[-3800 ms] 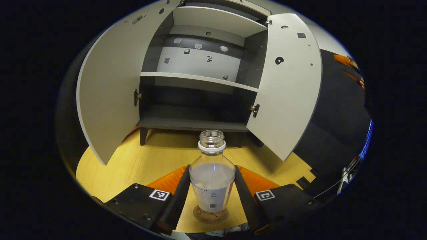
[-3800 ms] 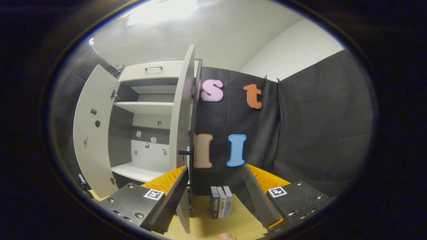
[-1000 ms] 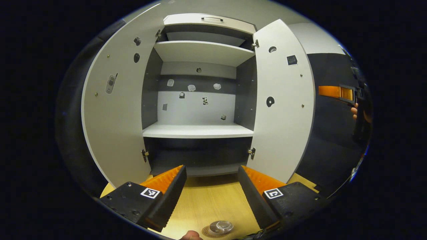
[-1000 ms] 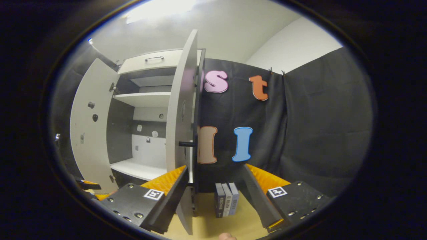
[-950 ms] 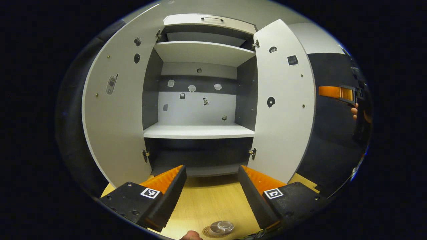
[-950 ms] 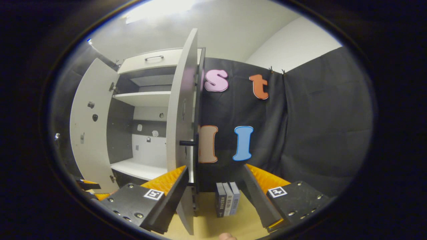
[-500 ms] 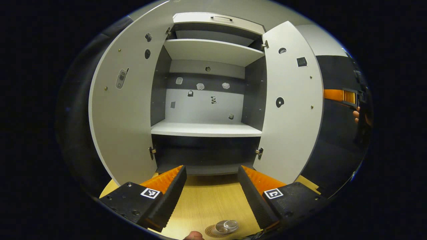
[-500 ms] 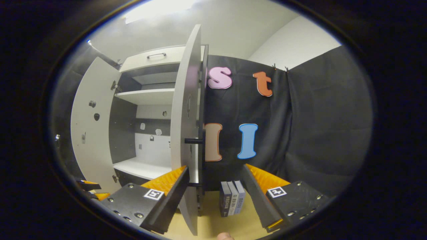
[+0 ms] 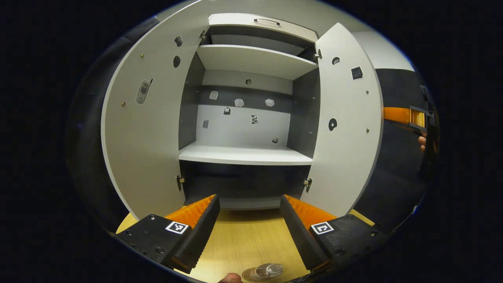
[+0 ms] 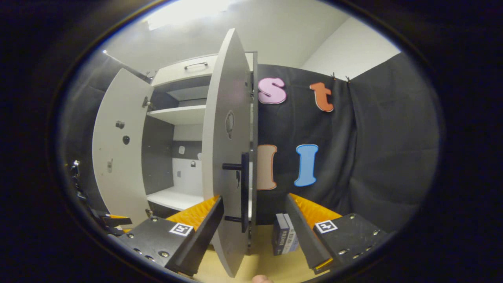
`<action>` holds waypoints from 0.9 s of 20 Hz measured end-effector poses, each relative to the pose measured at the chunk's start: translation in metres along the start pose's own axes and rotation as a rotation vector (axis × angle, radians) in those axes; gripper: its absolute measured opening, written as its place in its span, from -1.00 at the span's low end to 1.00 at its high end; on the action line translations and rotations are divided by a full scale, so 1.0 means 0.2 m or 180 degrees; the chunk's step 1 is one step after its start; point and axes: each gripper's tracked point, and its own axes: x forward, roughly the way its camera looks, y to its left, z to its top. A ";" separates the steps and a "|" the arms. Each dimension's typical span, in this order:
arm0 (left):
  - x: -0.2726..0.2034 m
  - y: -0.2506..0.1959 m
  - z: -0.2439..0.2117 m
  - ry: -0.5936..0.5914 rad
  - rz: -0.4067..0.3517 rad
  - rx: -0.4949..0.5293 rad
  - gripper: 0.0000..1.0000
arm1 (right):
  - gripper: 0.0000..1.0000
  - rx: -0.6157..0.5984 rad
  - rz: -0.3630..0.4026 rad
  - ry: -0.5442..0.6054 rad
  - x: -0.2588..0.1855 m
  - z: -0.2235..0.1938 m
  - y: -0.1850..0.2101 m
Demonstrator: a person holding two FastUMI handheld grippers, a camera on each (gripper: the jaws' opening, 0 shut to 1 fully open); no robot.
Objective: Grasp the bottle in the cabinet with the left hand and place it on the coaster, then close the right door with the right hand and the left door with the left hand.
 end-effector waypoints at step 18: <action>-0.25 0.44 0.00 -0.0077 0.0757 -0.0077 0.94 | 0.94 -0.0155 0.1070 -0.0071 0.15 0.01 0.76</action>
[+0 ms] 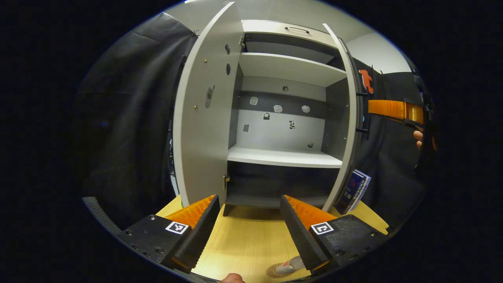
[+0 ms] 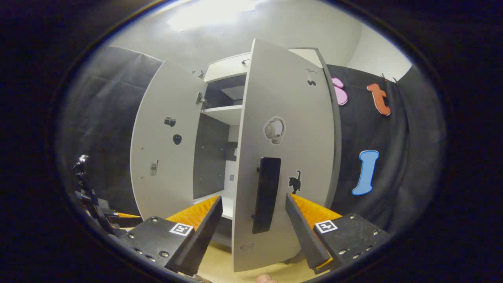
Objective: Grasp the bottle in the cabinet with the left hand and place it on the coaster, then close the right door with the right hand and the left door with the left hand.
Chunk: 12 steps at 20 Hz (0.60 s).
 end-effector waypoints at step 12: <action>-0.07 0.39 0.01 0.0013 0.0529 0.0108 0.94 | 0.94 -0.0008 -0.0008 0.0078 0.01 -0.04 0.06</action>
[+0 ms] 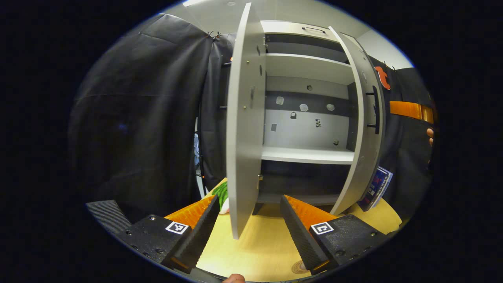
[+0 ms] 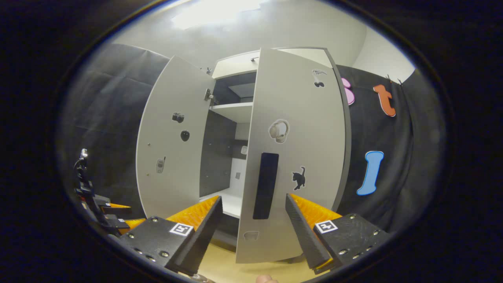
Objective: Grasp the bottle in the cabinet with the left hand and place it on the coaster, then close the right door with the right hand and the left door with the left hand.
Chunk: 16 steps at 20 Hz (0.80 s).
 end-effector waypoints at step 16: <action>0.17 0.36 0.01 0.0032 0.0259 0.0065 0.94 | 0.94 0.0145 -0.0320 0.0035 0.09 -0.03 0.05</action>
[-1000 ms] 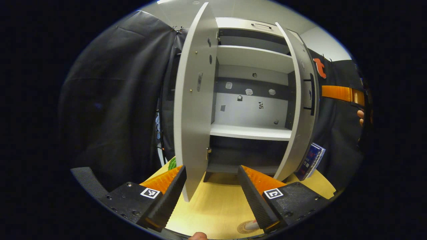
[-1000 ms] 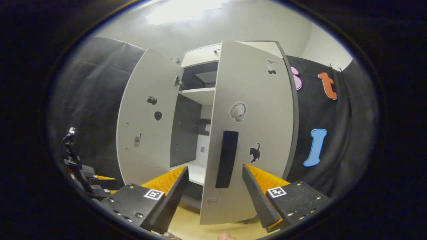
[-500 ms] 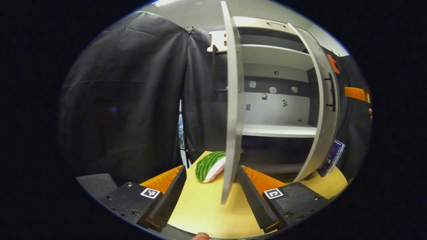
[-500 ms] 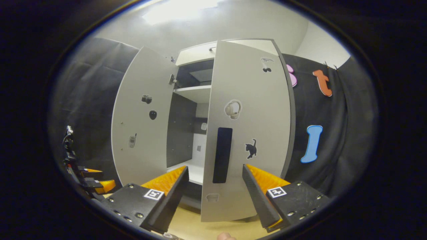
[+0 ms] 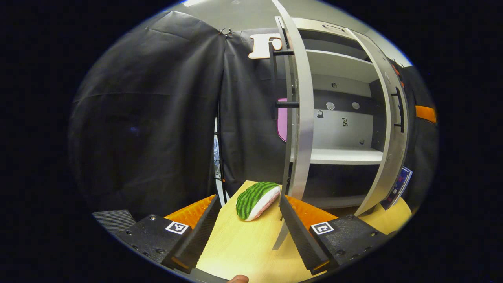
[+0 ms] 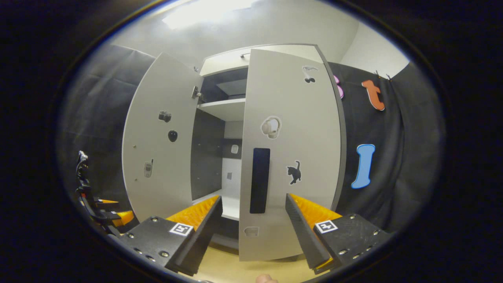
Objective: Grasp the bottle in the cabinet with the left hand and place it on the coaster, then close the right door with the right hand and the left door with the left hand.
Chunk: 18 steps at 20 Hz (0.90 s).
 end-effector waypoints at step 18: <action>0.10 -0.17 -0.06 0.0216 -0.0483 -0.0276 0.91 | 0.94 0.0000 -0.0115 0.0094 0.06 -0.10 -0.06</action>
